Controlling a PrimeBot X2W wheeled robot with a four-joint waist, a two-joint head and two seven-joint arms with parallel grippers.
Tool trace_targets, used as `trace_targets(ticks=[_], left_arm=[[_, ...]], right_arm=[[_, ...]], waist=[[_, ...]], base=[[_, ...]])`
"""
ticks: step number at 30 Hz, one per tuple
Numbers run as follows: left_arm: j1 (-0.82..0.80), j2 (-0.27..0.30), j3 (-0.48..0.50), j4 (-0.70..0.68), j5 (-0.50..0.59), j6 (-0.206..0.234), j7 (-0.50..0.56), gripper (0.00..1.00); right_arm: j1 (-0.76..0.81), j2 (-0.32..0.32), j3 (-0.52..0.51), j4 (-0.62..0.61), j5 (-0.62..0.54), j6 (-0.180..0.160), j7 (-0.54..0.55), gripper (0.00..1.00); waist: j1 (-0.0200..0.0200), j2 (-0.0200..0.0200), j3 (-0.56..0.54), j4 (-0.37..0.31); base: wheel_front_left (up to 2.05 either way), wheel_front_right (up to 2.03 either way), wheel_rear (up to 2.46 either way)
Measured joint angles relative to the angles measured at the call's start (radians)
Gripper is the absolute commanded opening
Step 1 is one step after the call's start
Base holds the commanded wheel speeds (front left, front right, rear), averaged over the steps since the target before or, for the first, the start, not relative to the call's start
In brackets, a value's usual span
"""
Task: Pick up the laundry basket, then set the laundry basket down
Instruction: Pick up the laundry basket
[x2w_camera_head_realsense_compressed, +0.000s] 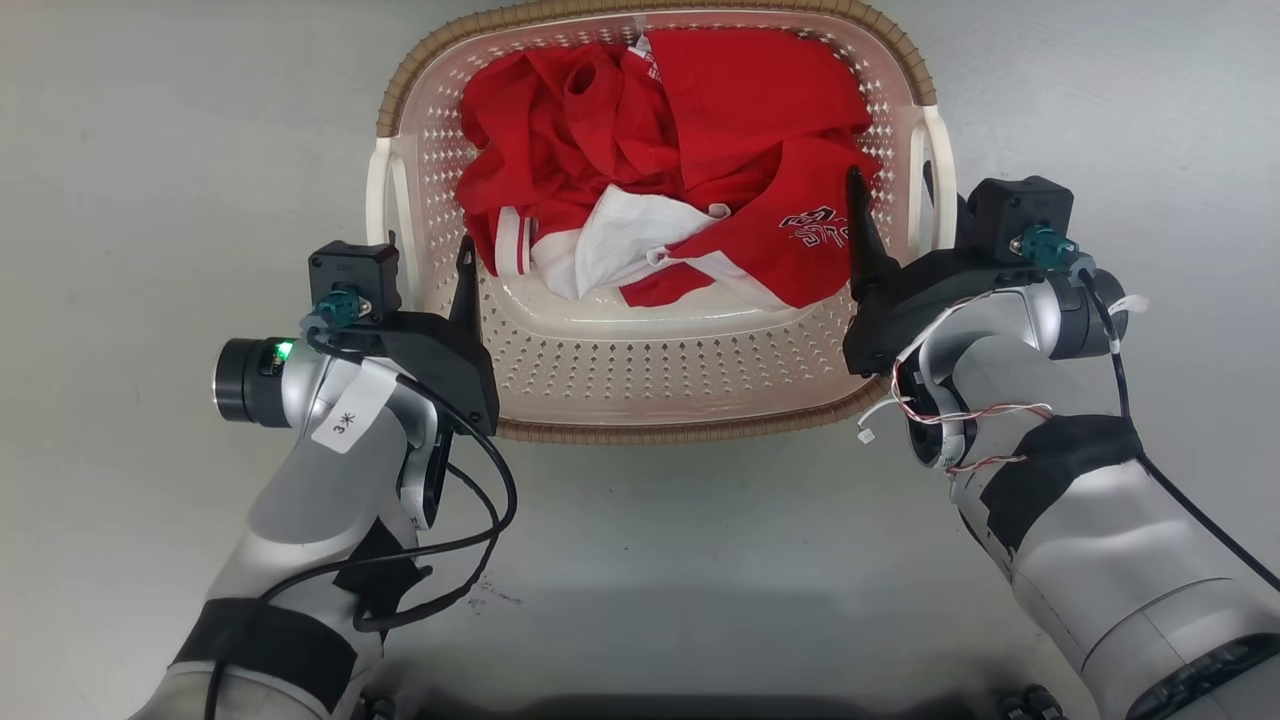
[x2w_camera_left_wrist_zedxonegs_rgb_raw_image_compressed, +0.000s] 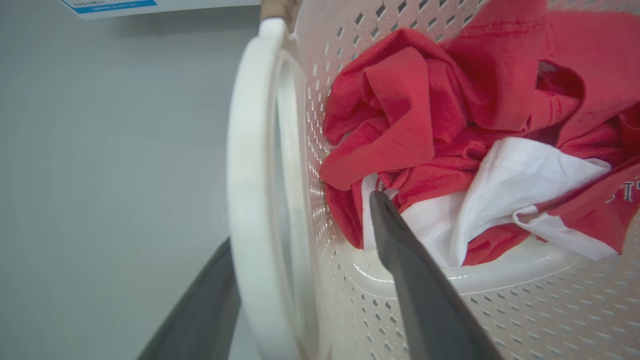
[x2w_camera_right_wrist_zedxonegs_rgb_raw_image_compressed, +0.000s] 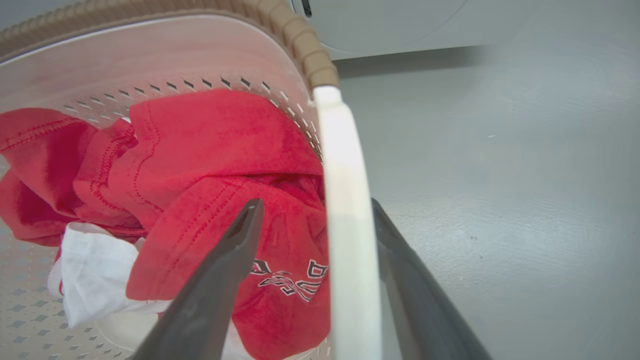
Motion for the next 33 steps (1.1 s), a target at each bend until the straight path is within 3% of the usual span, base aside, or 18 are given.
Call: trace_targets(ticks=[1,2,3,4,5,6,7,9,33], left_arm=[[0.000,0.000,-0.003,0.002,-0.006,0.000,0.000,1.00],[-0.001,0.000,-0.007,0.003,-0.016,0.000,0.000,0.84],[-0.002,0.000,-0.012,0.004,-0.021,0.000,0.000,0.84],[-0.004,0.000,-0.018,0.005,-0.025,0.000,0.000,0.47],[-0.006,0.000,-0.022,0.007,-0.026,0.001,0.000,0.25],[-0.009,0.001,-0.026,0.011,-0.026,0.005,0.000,0.18],[-0.014,0.007,-0.028,0.015,-0.026,0.008,0.000,0.00],[-0.018,0.011,-0.039,0.017,-0.026,0.008,0.000,0.00],[-0.013,0.010,-0.131,0.041,-0.094,0.016,0.001,0.00]], right_arm=[[-0.001,0.000,0.003,0.002,0.003,0.000,0.000,1.00],[-0.003,0.000,0.006,0.003,0.007,0.000,0.000,0.99],[-0.005,0.000,0.009,0.005,0.008,0.000,-0.001,0.80],[-0.009,0.000,0.012,0.009,0.010,0.000,-0.001,0.64],[-0.015,0.000,0.014,0.015,0.014,0.000,-0.001,0.58],[-0.020,0.000,0.016,0.019,0.016,-0.001,-0.001,0.41],[-0.020,-0.005,0.016,0.023,0.017,-0.006,-0.001,0.32],[-0.020,-0.012,0.019,0.031,0.021,-0.007,-0.002,0.00],[-0.012,-0.013,0.093,0.088,0.110,-0.007,-0.004,0.00]], waist=[[0.0000,0.0000,0.000,0.000],[0.0000,0.0000,0.001,0.000],[0.0000,0.0000,0.001,0.000],[0.0000,0.0000,0.001,0.000],[0.0000,0.0000,0.001,0.000],[0.0000,0.0000,0.002,0.000],[0.0000,0.0000,0.001,0.000],[0.0000,0.0000,0.001,0.000],[0.0000,0.0000,-0.081,-0.007]], base=[[0.00,0.00,0.00],[0.00,0.00,0.00],[0.00,0.00,0.00],[0.00,0.00,0.00],[0.00,0.00,0.00],[0.00,0.00,0.00],[0.00,0.00,0.00],[0.00,0.00,0.00],[0.00,0.00,0.00]])
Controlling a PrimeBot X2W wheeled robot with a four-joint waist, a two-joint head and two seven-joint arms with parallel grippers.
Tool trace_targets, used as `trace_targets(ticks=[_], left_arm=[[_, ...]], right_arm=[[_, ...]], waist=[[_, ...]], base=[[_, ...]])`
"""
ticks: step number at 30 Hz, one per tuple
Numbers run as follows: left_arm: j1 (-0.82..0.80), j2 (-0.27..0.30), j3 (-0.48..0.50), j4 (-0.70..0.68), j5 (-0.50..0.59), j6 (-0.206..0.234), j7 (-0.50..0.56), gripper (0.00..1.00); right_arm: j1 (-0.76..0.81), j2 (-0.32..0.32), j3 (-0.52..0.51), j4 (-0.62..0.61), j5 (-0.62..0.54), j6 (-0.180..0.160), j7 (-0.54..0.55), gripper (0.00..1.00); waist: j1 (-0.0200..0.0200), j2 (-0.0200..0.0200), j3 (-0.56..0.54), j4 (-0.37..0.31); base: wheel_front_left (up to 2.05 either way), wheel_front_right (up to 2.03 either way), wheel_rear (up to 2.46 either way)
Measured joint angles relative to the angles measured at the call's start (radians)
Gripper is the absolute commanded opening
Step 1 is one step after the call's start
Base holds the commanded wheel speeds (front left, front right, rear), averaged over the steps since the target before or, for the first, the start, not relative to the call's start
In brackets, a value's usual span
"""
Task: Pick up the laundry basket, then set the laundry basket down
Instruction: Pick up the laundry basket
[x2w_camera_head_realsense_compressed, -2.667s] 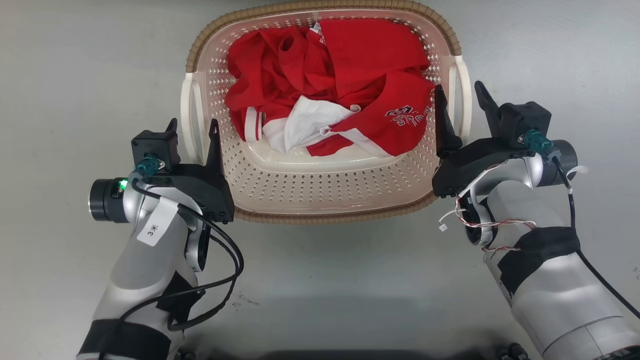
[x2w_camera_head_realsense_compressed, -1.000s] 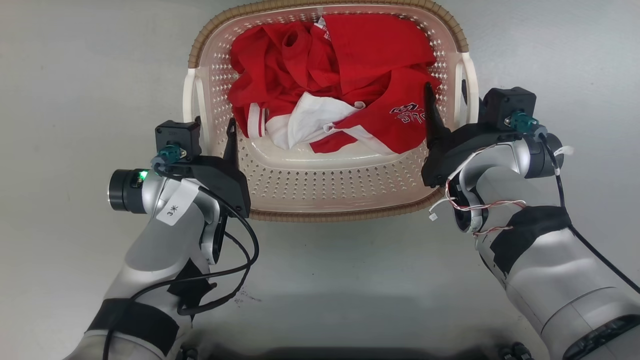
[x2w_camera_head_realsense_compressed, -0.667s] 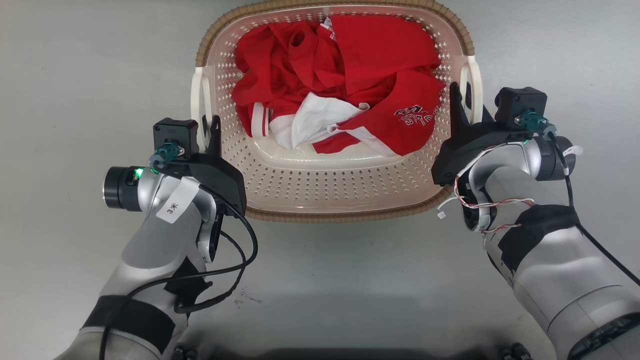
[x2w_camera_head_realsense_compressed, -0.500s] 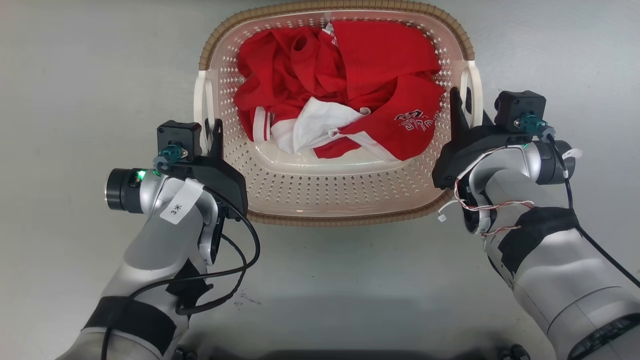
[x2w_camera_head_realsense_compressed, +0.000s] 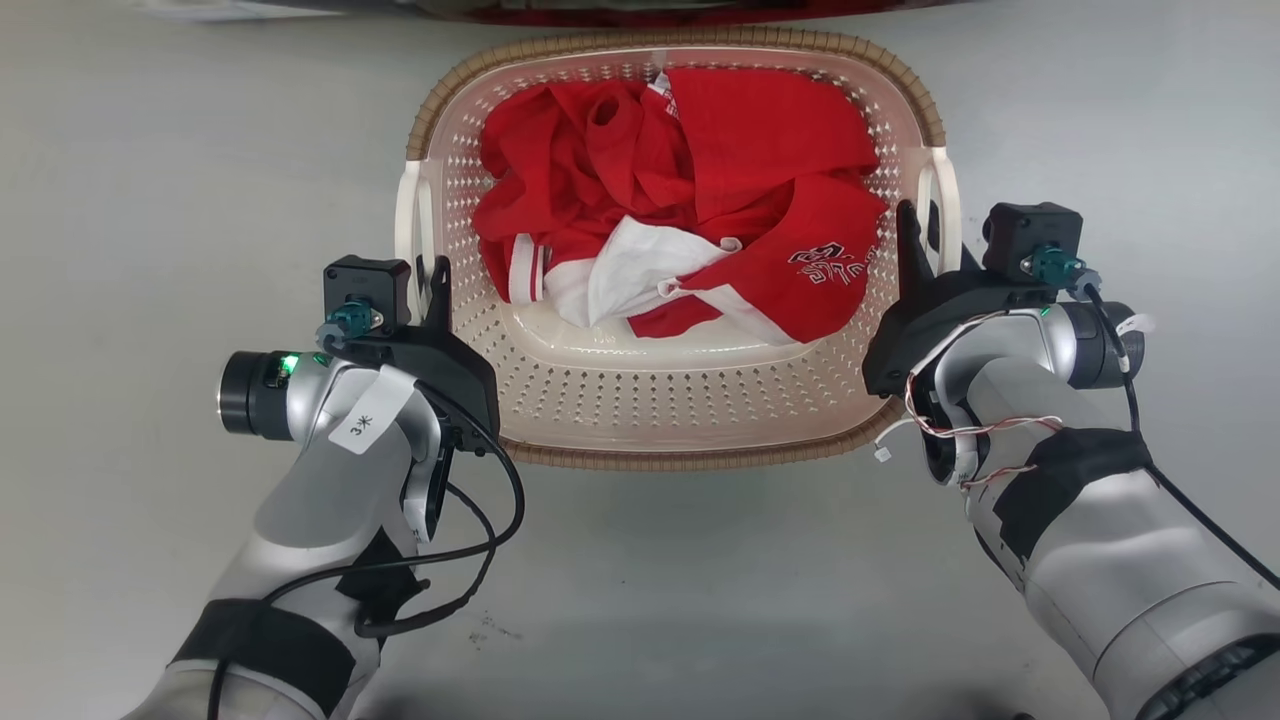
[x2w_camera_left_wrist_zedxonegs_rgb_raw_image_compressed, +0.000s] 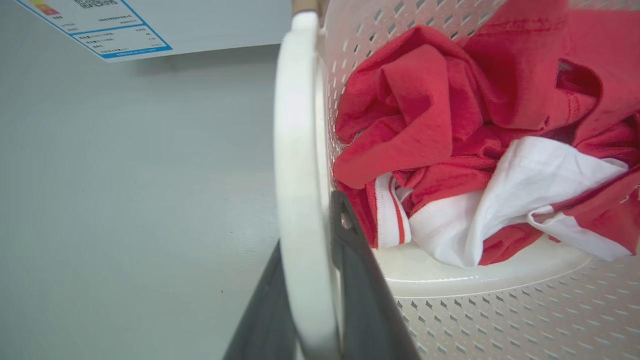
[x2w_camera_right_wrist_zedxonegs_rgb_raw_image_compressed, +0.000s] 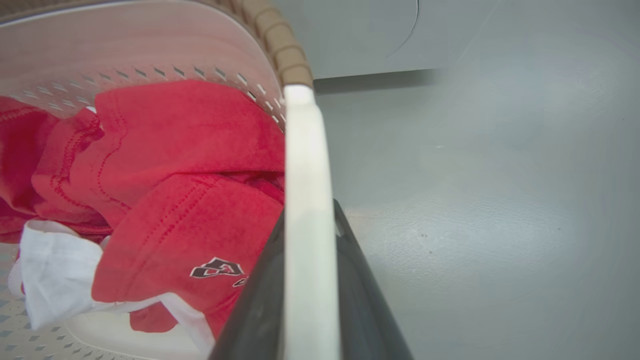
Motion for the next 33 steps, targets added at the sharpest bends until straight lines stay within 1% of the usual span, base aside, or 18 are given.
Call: trace_targets(ticks=[4,10,15,25,29,33], left_arm=[[0.004,0.002,-0.019,0.005,-0.010,0.001,0.002,0.00],[0.043,0.003,-0.051,0.018,-0.019,0.001,0.021,0.00],[0.076,0.003,-0.077,0.021,-0.053,0.001,0.045,0.00],[0.191,0.000,-0.131,0.024,-0.089,-0.001,0.085,0.00],[0.242,0.000,-0.153,0.026,-0.118,-0.001,0.099,0.00],[0.271,0.001,-0.164,0.030,-0.123,-0.001,0.114,0.00]], right_arm=[[0.017,0.000,0.022,0.003,0.006,0.000,0.001,0.00],[0.045,-0.001,0.064,0.007,0.028,0.000,0.032,0.00],[0.083,-0.001,0.088,0.007,0.054,0.000,0.060,0.00],[0.205,0.002,0.142,0.022,0.101,0.000,0.098,0.00],[0.264,0.003,0.160,0.014,0.134,0.000,0.111,0.00],[0.300,0.003,0.174,0.002,0.153,0.000,0.121,0.00]], waist=[[0.0000,0.0000,-0.026,-0.001],[0.0000,0.0000,-0.070,-0.002],[0.0000,0.0000,-0.112,-0.003],[-0.0001,-0.0001,-0.220,-0.002],[-0.0001,0.0000,-0.269,-0.001],[-0.0002,-0.0001,-0.310,0.000]], base=[[0.00,0.00,0.00],[0.00,0.00,0.00],[0.00,0.00,0.00],[0.00,0.00,0.00],[0.00,0.00,0.00],[0.00,0.00,0.00]])
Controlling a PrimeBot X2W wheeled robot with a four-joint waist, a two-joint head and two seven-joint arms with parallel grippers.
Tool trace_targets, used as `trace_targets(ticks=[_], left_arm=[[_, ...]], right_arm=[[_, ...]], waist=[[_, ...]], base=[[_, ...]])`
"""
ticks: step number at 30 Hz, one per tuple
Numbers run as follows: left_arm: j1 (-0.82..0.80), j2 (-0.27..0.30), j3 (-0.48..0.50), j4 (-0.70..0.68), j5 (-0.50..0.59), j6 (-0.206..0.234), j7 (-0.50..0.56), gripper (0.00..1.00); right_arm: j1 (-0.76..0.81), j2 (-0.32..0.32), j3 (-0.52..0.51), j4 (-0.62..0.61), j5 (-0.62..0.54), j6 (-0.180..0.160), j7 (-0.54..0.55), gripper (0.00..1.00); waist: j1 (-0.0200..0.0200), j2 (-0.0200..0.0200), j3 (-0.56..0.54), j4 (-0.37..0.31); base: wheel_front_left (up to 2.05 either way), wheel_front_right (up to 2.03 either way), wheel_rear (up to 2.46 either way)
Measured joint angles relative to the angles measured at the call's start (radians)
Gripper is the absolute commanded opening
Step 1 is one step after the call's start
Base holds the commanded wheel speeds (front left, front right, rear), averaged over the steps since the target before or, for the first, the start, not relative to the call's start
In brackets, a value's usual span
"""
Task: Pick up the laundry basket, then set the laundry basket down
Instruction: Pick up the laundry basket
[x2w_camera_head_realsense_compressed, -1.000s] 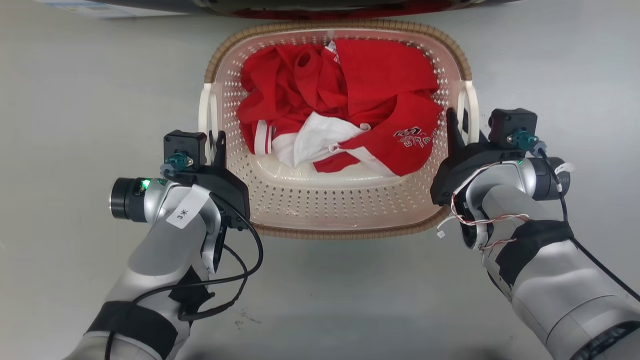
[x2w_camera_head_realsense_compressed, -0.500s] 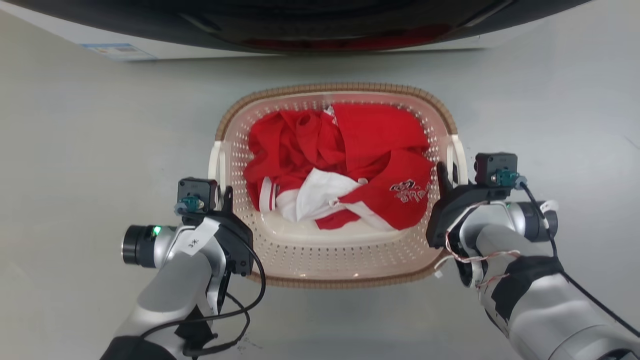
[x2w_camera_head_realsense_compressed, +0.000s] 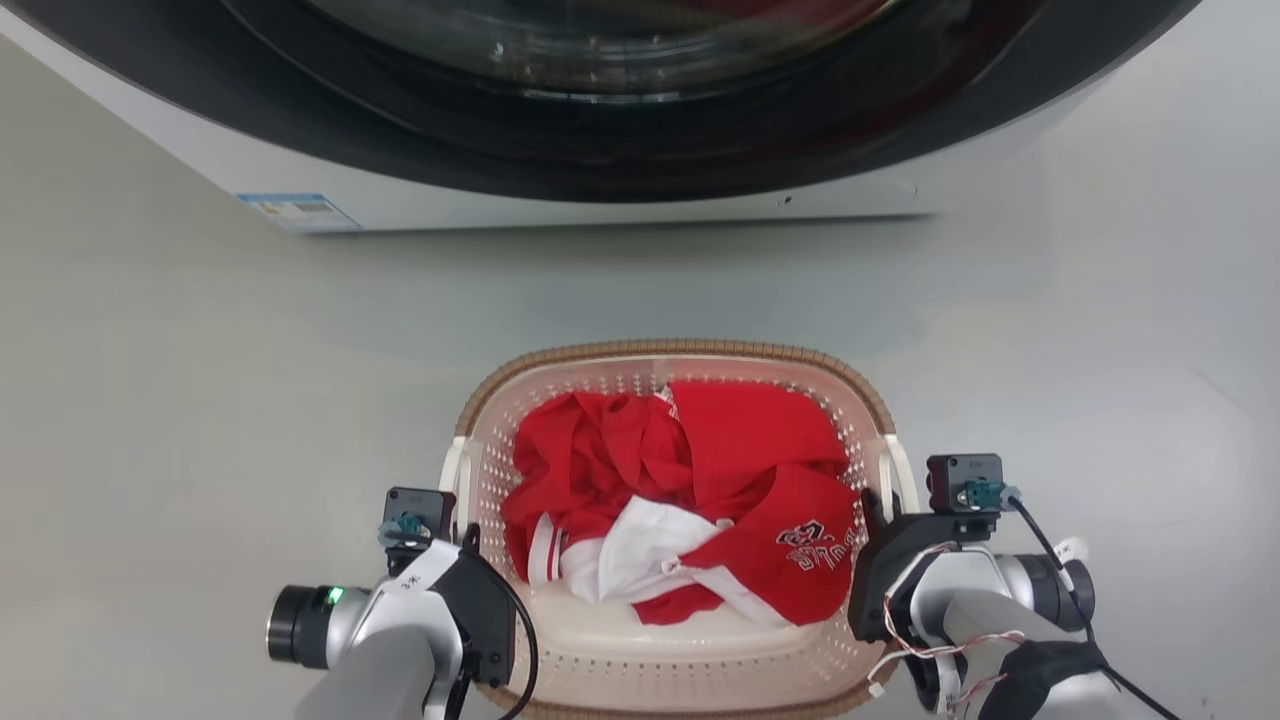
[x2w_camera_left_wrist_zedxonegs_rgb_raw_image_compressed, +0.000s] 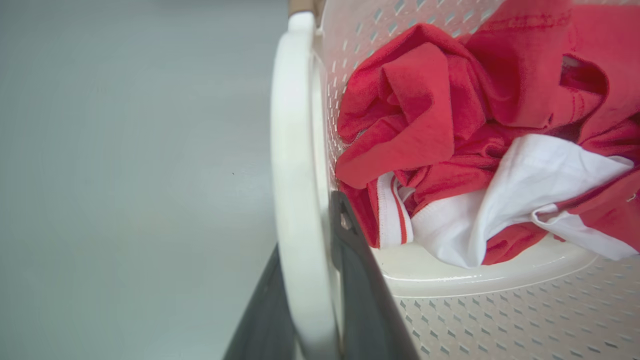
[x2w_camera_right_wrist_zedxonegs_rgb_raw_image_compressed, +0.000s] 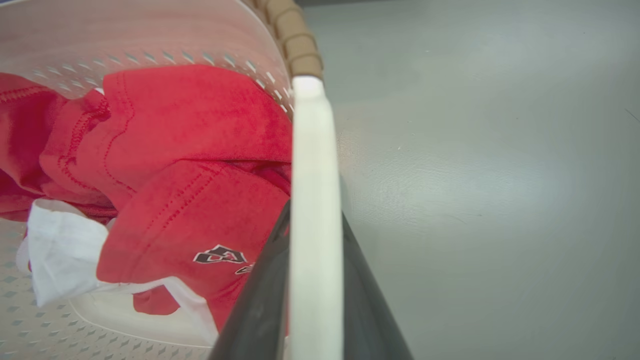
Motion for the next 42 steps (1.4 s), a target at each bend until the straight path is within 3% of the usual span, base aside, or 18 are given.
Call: trace_targets(ticks=[29,42], left_arm=[[0.262,0.006,-0.112,0.025,-0.079,-0.016,0.112,0.00],[0.272,0.009,-0.122,0.025,-0.089,-0.016,0.124,0.00]], right_arm=[[0.287,0.002,0.115,-0.032,0.160,-0.001,0.065,0.00],[0.294,0.002,0.145,-0.036,0.194,-0.008,0.073,0.00]], waist=[[-0.0001,-0.0001,-0.420,0.017],[0.0001,-0.0001,-0.499,0.024]], base=[[0.00,0.00,0.00],[0.00,0.00,0.00]])
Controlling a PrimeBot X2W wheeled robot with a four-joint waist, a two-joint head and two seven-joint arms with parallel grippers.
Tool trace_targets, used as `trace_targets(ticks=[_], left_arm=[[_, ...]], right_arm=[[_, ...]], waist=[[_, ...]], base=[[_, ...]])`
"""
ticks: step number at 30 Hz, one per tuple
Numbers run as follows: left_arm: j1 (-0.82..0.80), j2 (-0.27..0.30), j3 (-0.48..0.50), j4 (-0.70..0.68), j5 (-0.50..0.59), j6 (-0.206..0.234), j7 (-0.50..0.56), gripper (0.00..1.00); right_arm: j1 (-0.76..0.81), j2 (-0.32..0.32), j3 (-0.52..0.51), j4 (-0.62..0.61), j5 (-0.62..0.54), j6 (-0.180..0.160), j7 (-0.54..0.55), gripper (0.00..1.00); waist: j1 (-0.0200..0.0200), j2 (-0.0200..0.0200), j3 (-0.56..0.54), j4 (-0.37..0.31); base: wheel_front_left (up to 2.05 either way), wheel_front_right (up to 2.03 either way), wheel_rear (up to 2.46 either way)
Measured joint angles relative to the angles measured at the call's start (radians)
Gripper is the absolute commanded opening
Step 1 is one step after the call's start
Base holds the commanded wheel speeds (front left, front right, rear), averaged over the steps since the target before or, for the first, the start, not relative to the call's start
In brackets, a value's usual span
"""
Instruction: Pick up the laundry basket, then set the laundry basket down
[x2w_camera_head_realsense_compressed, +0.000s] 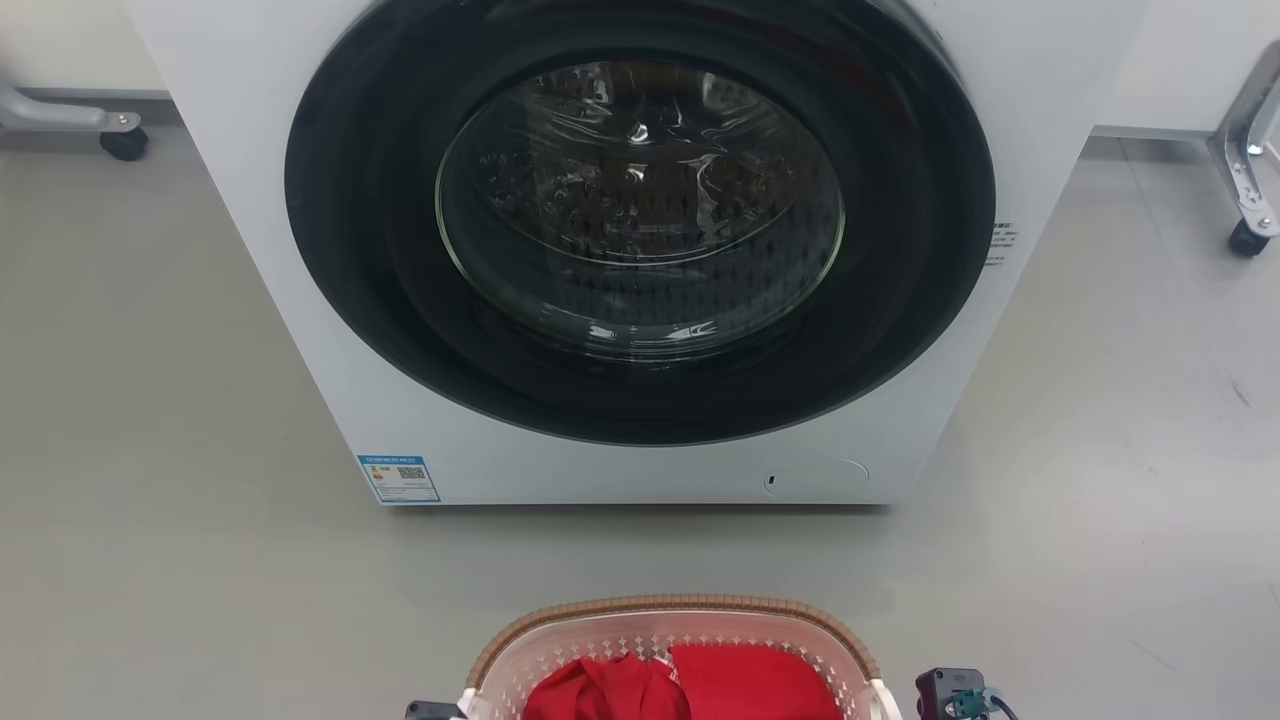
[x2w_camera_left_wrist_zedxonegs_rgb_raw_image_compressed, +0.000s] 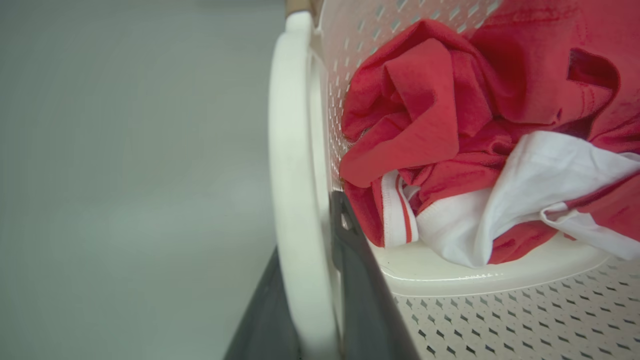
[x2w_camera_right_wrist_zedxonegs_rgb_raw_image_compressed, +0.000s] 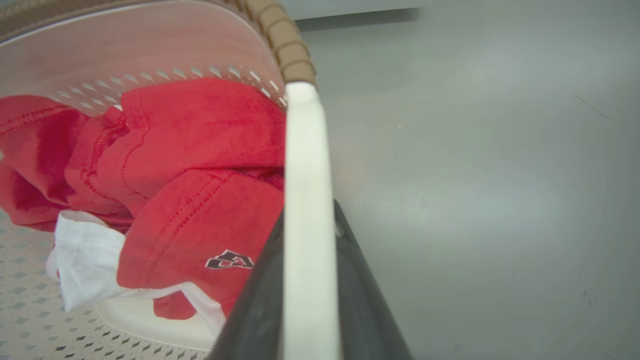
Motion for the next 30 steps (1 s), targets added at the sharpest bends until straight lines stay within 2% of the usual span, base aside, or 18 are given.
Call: trace_targets(ticks=[30], left_arm=[[0.009,0.005,-0.030,-0.002,-0.037,0.009,0.008,0.00]], right_arm=[[-0.002,0.000,0.058,0.004,0.068,-0.001,-0.009,0.00]], waist=[[0.0001,0.0002,-0.004,-0.004]], base=[[0.00,0.00,0.00]])
